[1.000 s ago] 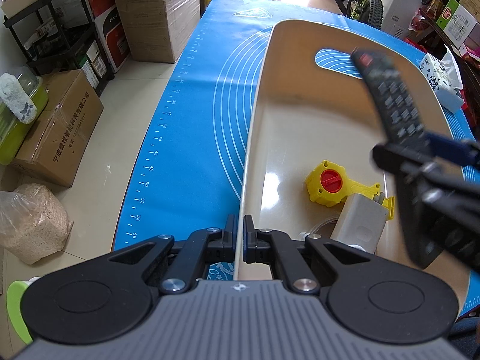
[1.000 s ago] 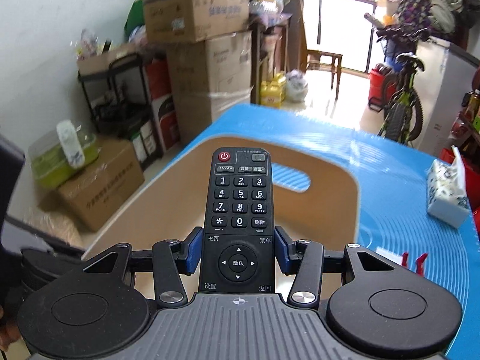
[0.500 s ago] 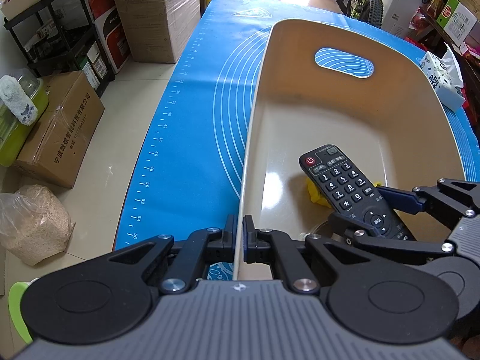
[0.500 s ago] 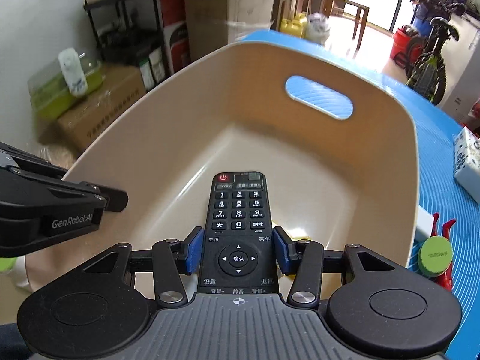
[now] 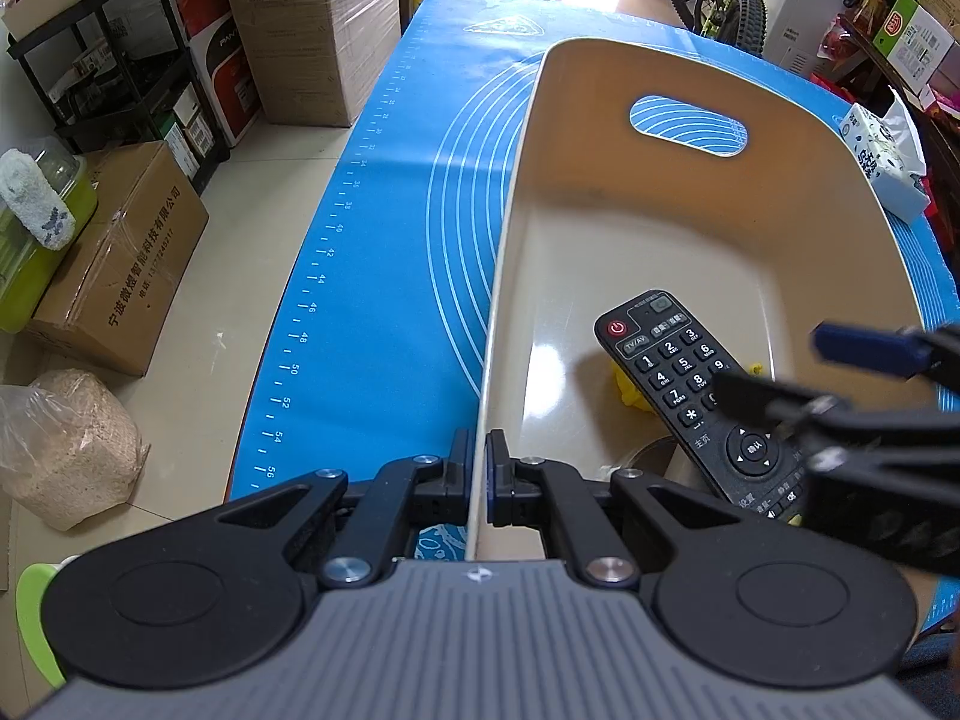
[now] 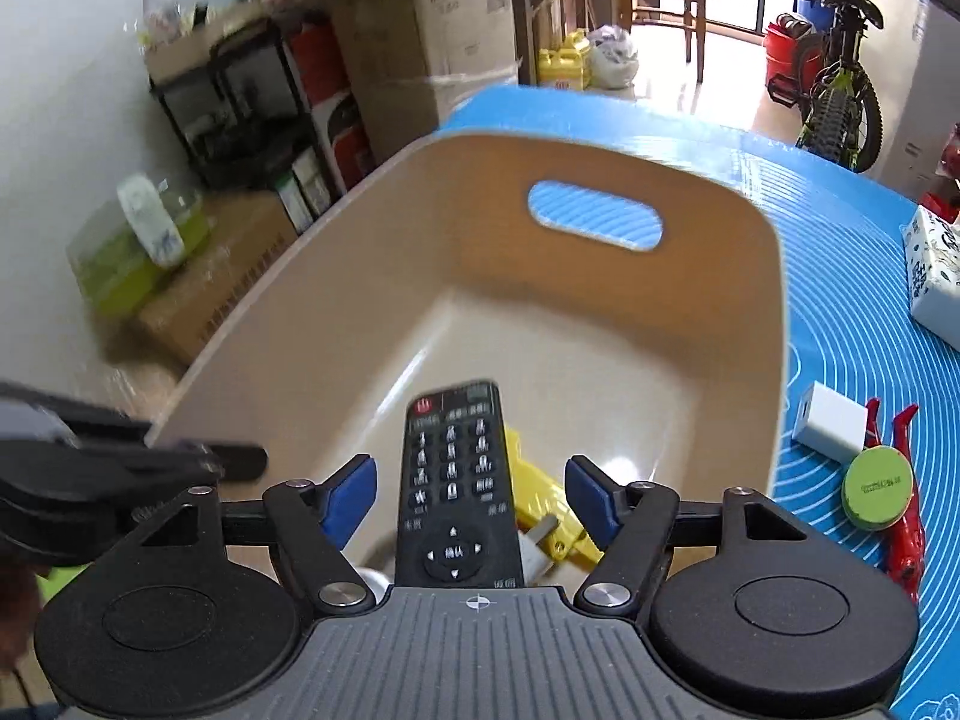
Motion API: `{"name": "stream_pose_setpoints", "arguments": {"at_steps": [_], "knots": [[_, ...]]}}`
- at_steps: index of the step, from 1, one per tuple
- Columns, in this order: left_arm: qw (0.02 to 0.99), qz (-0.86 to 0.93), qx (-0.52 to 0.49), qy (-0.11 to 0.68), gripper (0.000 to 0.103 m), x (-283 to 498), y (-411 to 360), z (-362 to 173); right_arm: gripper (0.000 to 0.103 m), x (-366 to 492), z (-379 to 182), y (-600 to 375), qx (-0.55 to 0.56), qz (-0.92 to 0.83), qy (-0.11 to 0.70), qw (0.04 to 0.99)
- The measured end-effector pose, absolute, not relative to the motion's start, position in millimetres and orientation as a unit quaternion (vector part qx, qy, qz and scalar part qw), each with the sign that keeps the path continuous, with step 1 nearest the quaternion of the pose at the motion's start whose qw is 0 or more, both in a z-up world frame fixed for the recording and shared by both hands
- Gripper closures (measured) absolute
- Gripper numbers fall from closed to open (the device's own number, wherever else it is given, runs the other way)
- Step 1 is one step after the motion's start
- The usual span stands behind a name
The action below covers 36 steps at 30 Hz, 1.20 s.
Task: Organize rigid objects
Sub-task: 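Carry the black remote into the basket with the right tool and release, then move the right tool to the green round tin and grasp it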
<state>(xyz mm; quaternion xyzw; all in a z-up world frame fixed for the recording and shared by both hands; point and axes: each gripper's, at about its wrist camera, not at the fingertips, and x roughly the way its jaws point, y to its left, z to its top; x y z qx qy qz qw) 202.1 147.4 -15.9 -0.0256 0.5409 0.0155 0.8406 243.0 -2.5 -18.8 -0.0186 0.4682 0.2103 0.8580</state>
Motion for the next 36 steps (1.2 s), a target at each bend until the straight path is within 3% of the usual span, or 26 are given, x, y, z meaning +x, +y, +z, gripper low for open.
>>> {"name": "stream_pose_setpoints", "arguments": {"at_steps": [16, 27, 36], "knots": [[0.84, 0.015, -0.027, 0.541, 0.097, 202.7, 146.3, -15.9, 0.024, 235.0, 36.1, -95.7, -0.039, 0.092, 0.375, 0.921], [0.84, 0.016, -0.027, 0.541, 0.097, 202.7, 146.9, -15.8, 0.024, 246.4, 11.1, -191.3, -0.038, -0.003, 0.396, 0.918], [0.84, 0.016, -0.026, 0.541, 0.097, 202.1, 146.4, -16.8, 0.024, 257.7, -33.4, -198.6, -0.064, -0.005, 0.425, 0.903]]}}
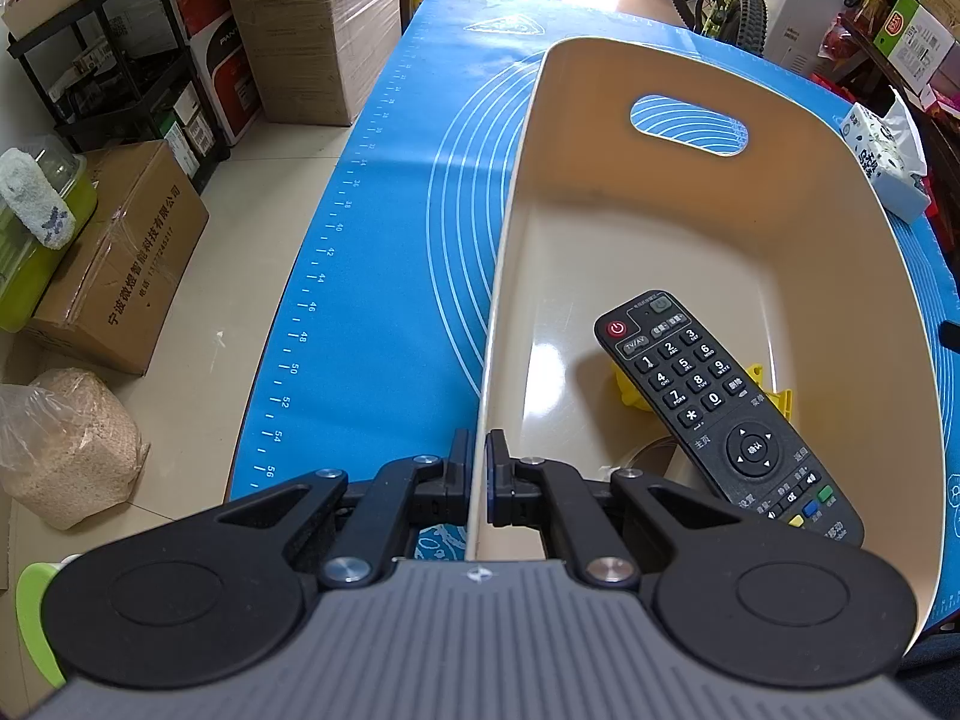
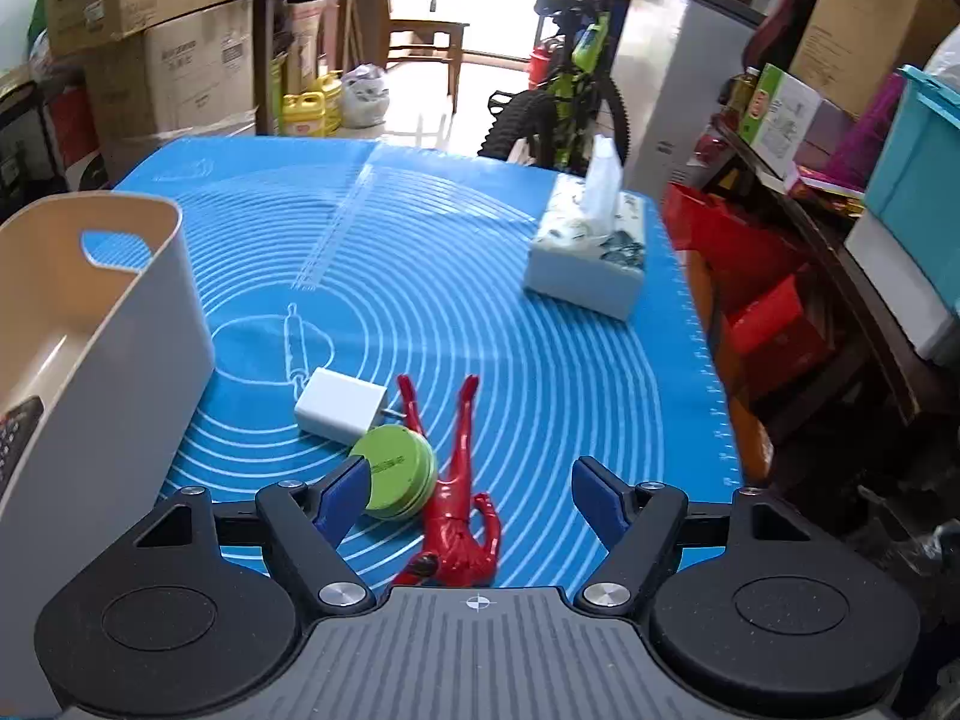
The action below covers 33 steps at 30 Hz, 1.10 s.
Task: Organize rigid objects
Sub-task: 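Move the right tool to the green round tin and grasp it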
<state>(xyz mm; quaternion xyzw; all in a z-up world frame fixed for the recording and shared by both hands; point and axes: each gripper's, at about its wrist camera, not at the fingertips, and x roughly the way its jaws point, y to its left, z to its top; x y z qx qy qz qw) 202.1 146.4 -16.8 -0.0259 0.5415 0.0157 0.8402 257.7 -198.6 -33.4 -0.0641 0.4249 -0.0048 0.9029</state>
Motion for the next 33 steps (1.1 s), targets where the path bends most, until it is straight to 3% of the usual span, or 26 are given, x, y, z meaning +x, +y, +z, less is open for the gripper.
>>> {"name": "stream_pose_setpoints", "arguments": {"at_steps": [18, 23, 26, 33], "knots": [[0.84, 0.016, -0.025, 0.541, 0.097, 202.4, 145.4, -17.0, 0.032, 289.4, -86.2, -152.3, -0.178, 0.04, 0.447, 0.876], [0.84, 0.016, -0.023, 0.541, 0.097, 202.2, 143.8, -17.9, 0.039, 293.9, -97.6, -151.6, -0.185, 0.029, 0.443, 0.877], [0.84, 0.017, -0.022, 0.541, 0.097, 202.0, 143.8, -18.1, 0.048, 293.8, -96.4, -152.2, -0.179, 0.031, 0.439, 0.88], [0.84, 0.017, -0.021, 0.542, 0.097, 202.2, 143.9, -17.9, 0.048, 289.3, -86.8, -162.0, -0.142, 0.038, 0.43, 0.891]]}}
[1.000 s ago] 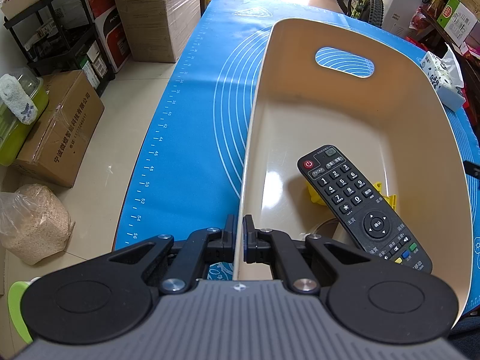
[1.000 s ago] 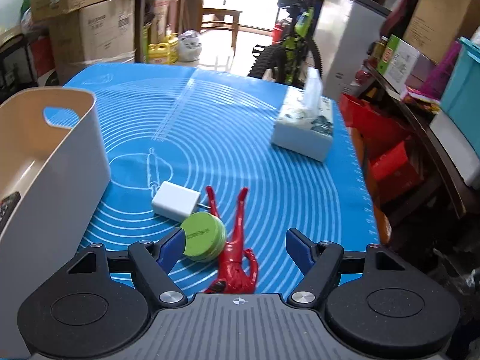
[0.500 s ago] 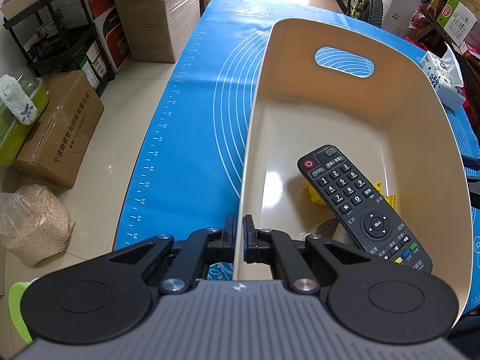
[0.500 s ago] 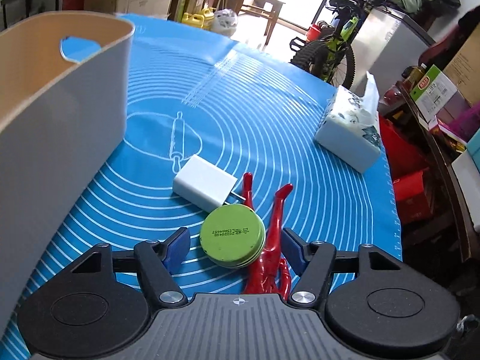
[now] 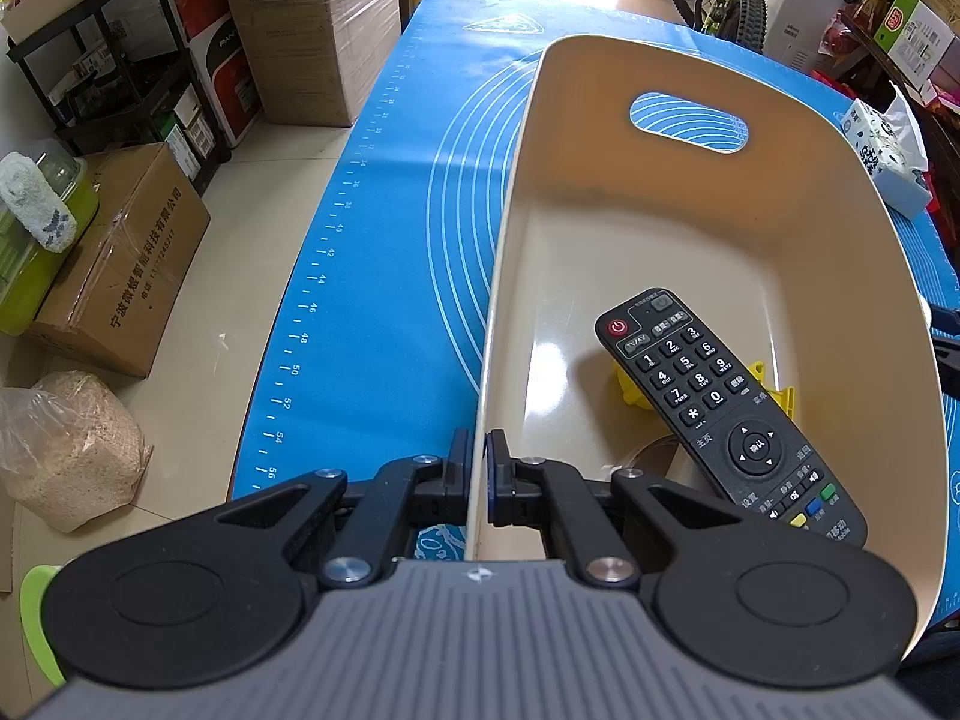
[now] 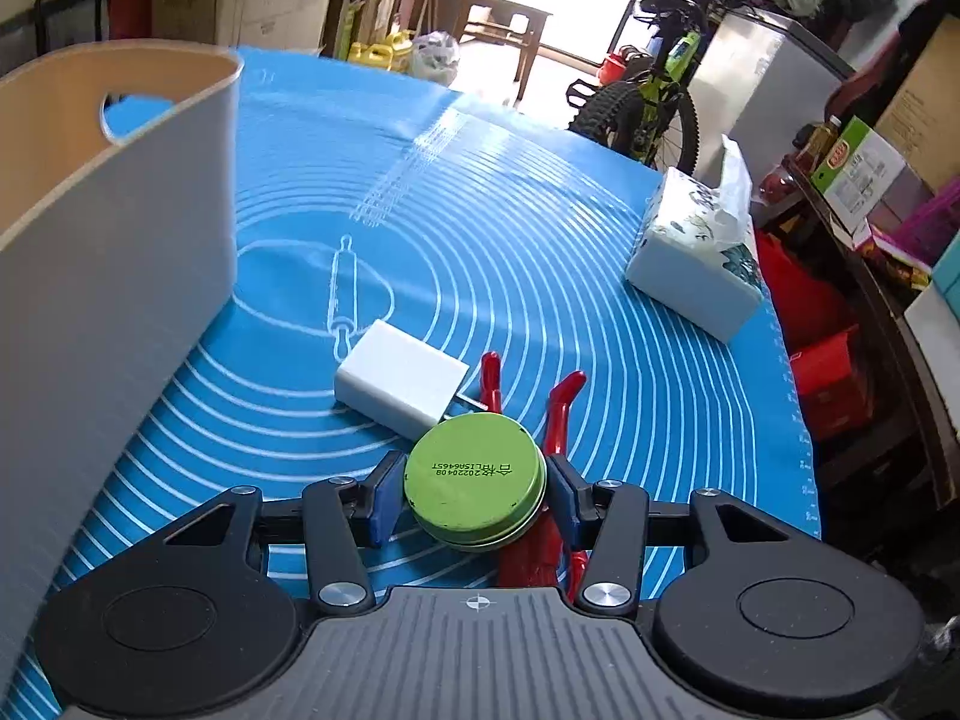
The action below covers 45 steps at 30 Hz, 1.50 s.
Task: Organize rigid objects
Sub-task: 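Move the right tool to the green round tin and grasp it, then carry the green tin into the basket with the right tool and release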
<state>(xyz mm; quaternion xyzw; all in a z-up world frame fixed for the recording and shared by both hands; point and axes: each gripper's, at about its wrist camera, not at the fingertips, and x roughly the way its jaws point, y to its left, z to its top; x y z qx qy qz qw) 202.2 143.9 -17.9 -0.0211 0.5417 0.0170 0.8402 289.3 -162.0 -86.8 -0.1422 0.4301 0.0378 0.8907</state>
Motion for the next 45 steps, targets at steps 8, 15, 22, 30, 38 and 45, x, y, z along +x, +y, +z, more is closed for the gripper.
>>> {"name": "stream_pose_setpoints", "arguments": {"at_steps": [8, 15, 22, 30, 38, 45], "knots": [[0.84, 0.017, -0.021, 0.542, 0.097, 202.3, 143.4, -17.9, 0.048, 278.8, -61.6, -160.2, -0.111, 0.045, 0.403, 0.907], [0.84, 0.018, -0.02, 0.542, 0.097, 202.4, 143.5, -17.9, 0.048, 264.9, -23.3, -152.4, -0.071, 0.044, 0.367, 0.926], [0.84, 0.017, -0.021, 0.542, 0.097, 202.5, 143.2, -18.0, 0.048, 248.0, 8.5, -120.6, -0.049, 0.079, 0.333, 0.938], [0.84, 0.017, -0.021, 0.542, 0.097, 202.6, 142.9, -18.0, 0.048, 236.9, 22.8, -67.5, -0.033, 0.151, 0.338, 0.928], [0.84, 0.017, -0.02, 0.542, 0.097, 202.5, 143.1, -18.1, 0.048, 235.2, 10.9, -13.8, -0.053, 0.206, 0.37, 0.904], [0.84, 0.017, -0.02, 0.542, 0.097, 202.6, 143.0, -18.2, 0.049, 237.4, -15.4, 14.8, -0.075, 0.234, 0.417, 0.875]]}}
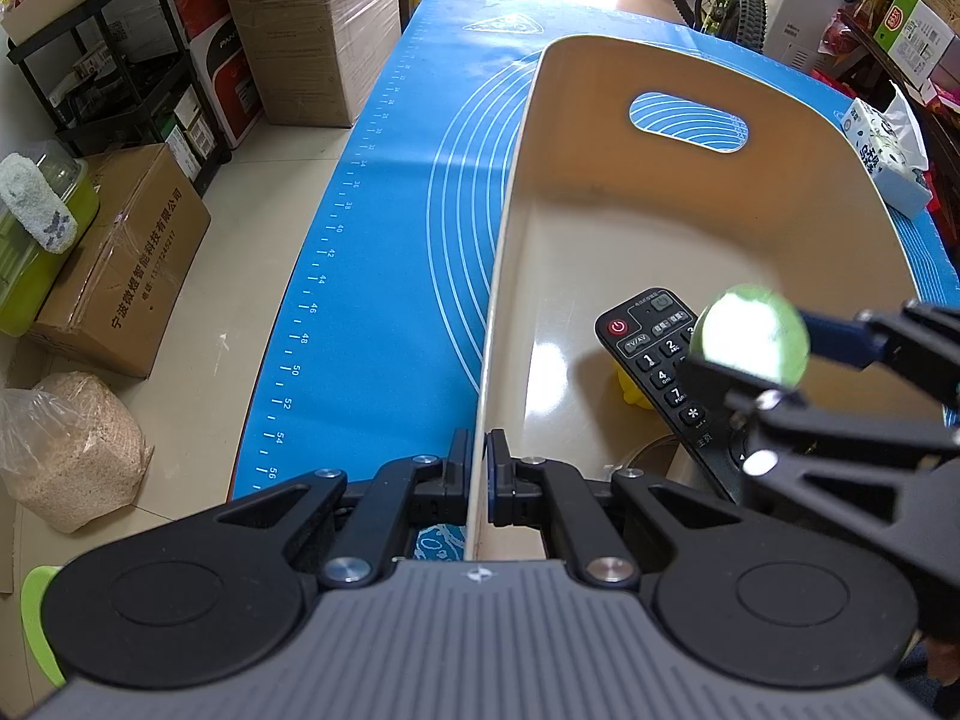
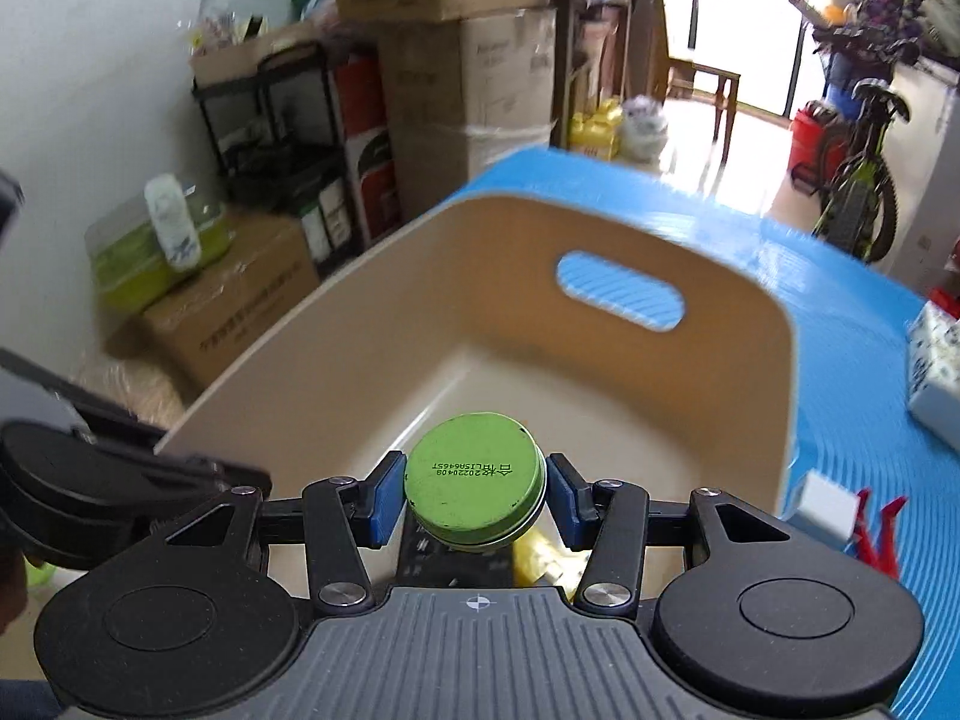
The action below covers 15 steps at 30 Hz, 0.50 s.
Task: Organize rigid objects
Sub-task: 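Carry the green tin into the basket with the right tool and release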
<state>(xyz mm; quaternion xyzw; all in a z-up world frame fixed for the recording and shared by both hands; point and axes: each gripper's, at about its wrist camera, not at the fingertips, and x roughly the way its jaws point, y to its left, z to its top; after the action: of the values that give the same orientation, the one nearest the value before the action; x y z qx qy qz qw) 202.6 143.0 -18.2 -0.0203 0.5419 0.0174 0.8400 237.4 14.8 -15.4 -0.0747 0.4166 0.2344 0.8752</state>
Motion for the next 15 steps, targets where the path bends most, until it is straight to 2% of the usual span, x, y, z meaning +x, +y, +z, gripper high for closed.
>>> {"name": "stream_pose_setpoints", "arguments": {"at_steps": [9, 15], "knots": [[0.84, 0.018, -0.02, 0.542, 0.097, 203.0, 143.4, -17.7, 0.049, 242.4, -32.0, 26.7, -0.091, 0.233, 0.461, 0.851], [0.84, 0.019, -0.019, 0.542, 0.097, 203.7, 144.5, -17.0, 0.043, 243.8, -34.5, 26.1, -0.09, 0.233, 0.476, 0.843]]}}
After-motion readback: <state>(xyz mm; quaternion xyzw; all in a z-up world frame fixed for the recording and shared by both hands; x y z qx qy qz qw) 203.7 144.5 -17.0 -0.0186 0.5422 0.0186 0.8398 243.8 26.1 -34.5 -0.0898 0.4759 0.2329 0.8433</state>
